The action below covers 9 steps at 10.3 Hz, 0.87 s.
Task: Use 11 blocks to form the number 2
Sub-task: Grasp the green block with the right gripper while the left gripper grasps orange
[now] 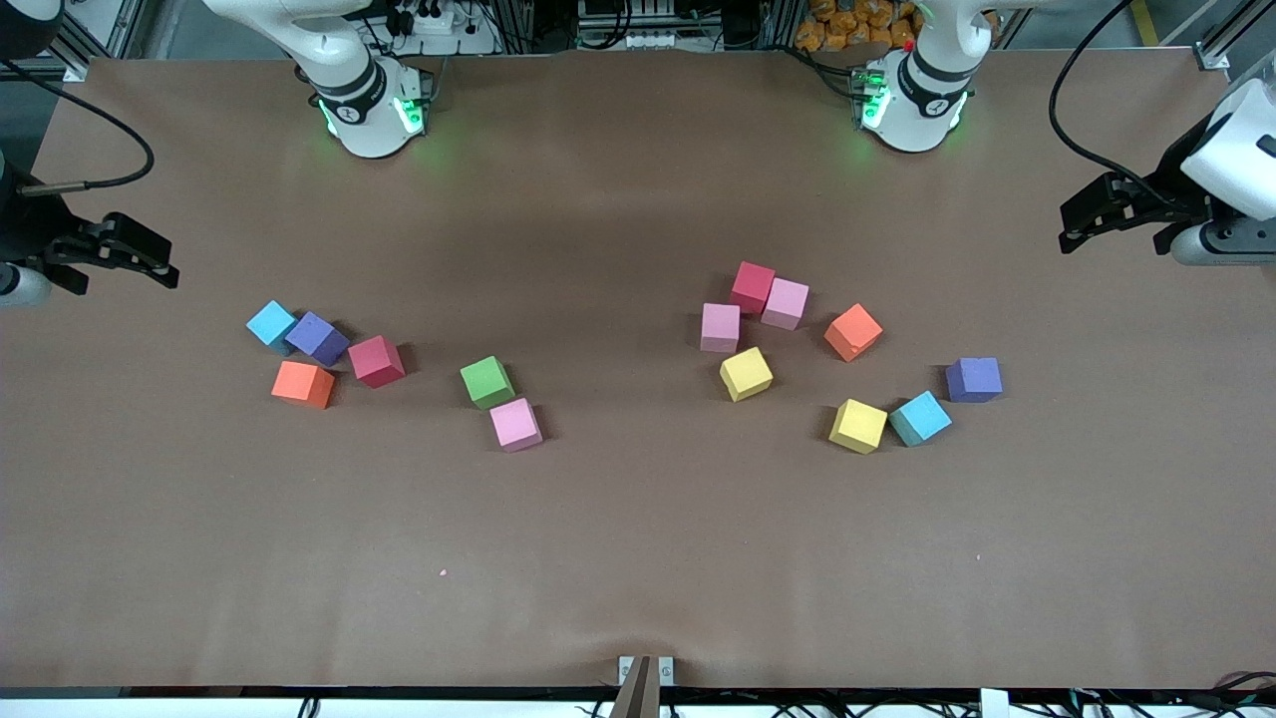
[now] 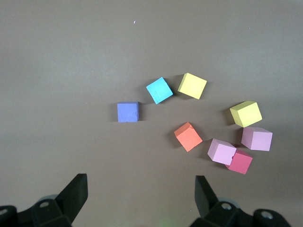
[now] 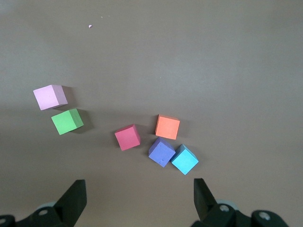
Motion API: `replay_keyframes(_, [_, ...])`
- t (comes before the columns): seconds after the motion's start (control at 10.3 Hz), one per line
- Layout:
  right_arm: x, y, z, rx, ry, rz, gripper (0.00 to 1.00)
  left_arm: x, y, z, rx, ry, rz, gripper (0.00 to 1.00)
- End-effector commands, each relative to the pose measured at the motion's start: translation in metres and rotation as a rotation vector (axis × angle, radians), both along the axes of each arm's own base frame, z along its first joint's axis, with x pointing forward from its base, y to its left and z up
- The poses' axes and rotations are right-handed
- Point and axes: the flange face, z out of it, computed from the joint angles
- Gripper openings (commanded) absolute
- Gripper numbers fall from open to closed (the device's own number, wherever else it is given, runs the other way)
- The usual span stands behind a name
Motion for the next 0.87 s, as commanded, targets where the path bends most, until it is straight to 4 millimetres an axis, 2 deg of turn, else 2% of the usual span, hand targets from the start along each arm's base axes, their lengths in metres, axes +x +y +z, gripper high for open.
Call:
replay_keyframes(0.0, [0.003, 0.002, 0.003, 0.018, 0.001, 0.012, 1.00, -0.003, 0.016, 0.001, -0.013, 0.005, 0.025, 1.00])
replay_keyframes(0.19, [0.003, 0.004, 0.005, 0.018, -0.005, 0.015, 1.00, -0.002, 0.017, 0.000, -0.012, 0.007, 0.026, 1.00])
replay_keyframes(0.39, [0.003, 0.007, 0.003, 0.018, 0.001, 0.020, 1.00, 0.003, 0.019, -0.009, -0.013, 0.023, 0.028, 1.00])
replay_keyframes(0.48, [0.003, 0.008, 0.001, 0.018, 0.004, 0.024, 1.00, 0.011, 0.025, -0.022, -0.008, 0.046, 0.039, 1.00])
replay_keyframes(0.68, [0.007, 0.010, -0.006, 0.017, 0.013, 0.027, 1.00, 0.008, 0.031, -0.050, 0.008, 0.118, 0.050, 1.00])
replay_keyframes(0.77, [0.010, 0.020, -0.009, 0.012, 0.010, 0.037, 1.00, 0.007, 0.034, -0.065, 0.006, 0.150, 0.056, 1.00])
